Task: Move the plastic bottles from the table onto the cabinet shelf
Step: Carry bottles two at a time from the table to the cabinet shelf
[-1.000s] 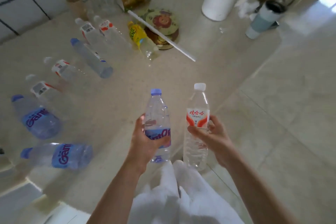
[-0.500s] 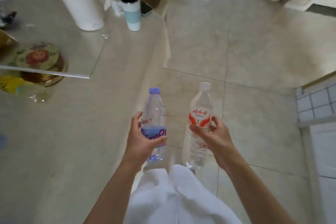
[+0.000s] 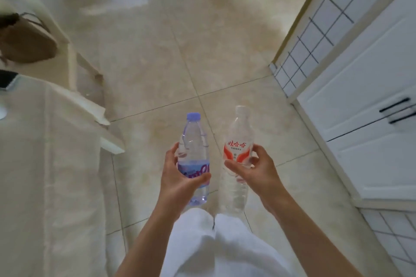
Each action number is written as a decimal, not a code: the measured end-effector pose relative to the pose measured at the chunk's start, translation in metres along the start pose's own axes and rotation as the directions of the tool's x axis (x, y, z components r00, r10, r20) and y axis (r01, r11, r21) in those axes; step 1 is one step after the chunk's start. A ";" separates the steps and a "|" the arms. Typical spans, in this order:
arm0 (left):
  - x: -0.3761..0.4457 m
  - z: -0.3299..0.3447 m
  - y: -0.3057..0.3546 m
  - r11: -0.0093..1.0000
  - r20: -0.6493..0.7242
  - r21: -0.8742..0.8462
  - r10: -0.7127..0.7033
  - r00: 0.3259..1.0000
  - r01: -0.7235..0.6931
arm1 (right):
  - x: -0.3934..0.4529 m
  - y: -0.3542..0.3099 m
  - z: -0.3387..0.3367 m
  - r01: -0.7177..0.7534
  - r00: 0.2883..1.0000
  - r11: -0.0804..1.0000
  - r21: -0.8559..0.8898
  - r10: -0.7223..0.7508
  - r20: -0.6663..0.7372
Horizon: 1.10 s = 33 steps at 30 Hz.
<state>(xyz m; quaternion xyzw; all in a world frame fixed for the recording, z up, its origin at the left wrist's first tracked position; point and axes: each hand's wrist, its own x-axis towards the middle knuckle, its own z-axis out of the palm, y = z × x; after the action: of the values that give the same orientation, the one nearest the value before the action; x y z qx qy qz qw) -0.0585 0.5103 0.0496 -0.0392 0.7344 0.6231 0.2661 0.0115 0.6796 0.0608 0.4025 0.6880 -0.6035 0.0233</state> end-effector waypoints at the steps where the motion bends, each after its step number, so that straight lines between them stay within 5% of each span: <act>1: 0.007 0.012 0.005 1.000 0.034 0.016 0.003 0.999 -0.004 | 0.004 0.001 -0.010 -0.013 0.999 1.000 0.014 0.014 -0.031; 18: 0.176 0.206 0.103 0.937 0.533 0.290 0.013 0.846 -0.197 | 0.122 -0.041 -0.153 -0.032 0.857 0.945 0.327 0.194 -0.478; 33: 0.203 0.397 0.126 0.829 0.833 0.342 -0.049 0.551 -0.443 | 0.127 -0.005 -0.276 -0.023 0.592 0.825 0.564 0.466 -0.658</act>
<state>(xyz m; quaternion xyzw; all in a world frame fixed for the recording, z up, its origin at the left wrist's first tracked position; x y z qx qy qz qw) -0.1458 0.9655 0.0405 0.4106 0.6653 0.3753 0.4980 0.0481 0.9808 0.0742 0.7068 0.3836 -0.5174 -0.2928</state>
